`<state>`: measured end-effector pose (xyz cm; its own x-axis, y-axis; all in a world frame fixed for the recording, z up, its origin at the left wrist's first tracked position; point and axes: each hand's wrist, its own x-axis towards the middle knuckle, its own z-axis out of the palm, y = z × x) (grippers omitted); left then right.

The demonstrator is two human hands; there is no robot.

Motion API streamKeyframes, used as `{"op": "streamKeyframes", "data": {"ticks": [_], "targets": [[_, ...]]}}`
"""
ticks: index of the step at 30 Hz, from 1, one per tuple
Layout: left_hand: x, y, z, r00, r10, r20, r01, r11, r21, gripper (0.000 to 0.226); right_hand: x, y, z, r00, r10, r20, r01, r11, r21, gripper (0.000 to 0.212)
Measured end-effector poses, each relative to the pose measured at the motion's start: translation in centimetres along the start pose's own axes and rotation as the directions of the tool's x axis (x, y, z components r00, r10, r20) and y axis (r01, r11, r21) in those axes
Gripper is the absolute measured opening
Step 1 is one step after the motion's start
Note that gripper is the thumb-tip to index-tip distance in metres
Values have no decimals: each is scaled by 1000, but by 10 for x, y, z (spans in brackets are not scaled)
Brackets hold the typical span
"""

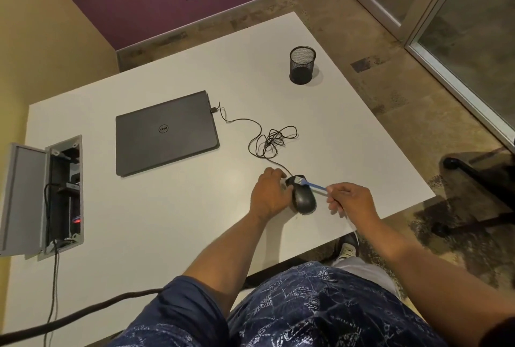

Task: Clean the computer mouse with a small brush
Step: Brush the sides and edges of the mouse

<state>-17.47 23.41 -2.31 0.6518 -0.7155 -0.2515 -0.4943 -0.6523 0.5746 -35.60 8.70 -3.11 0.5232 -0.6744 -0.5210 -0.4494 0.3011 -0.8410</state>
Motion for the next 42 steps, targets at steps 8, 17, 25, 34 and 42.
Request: {"op": "streamKeyframes", "data": {"ticks": [8,17,25,34,42], "targets": [[-3,21,3,968,-131,215,209,893,-398,51,-1,-17,56,999,10,32,-12,998,58,5],[2,-1,-4,950,-224,216,302,826,-476,31,12,-11,54,957,-198,214,270,879,-392,9],[-3,-26,-11,938,-272,215,329,893,-307,24,36,-9,29,882,-152,445,464,444,-767,90],[-2,-22,-1,927,-294,233,373,780,-503,30,40,-4,29,876,-95,473,472,369,-801,94],[5,-21,5,857,-496,141,497,720,-485,23,39,-3,29,877,-99,470,462,442,-769,94]]}}
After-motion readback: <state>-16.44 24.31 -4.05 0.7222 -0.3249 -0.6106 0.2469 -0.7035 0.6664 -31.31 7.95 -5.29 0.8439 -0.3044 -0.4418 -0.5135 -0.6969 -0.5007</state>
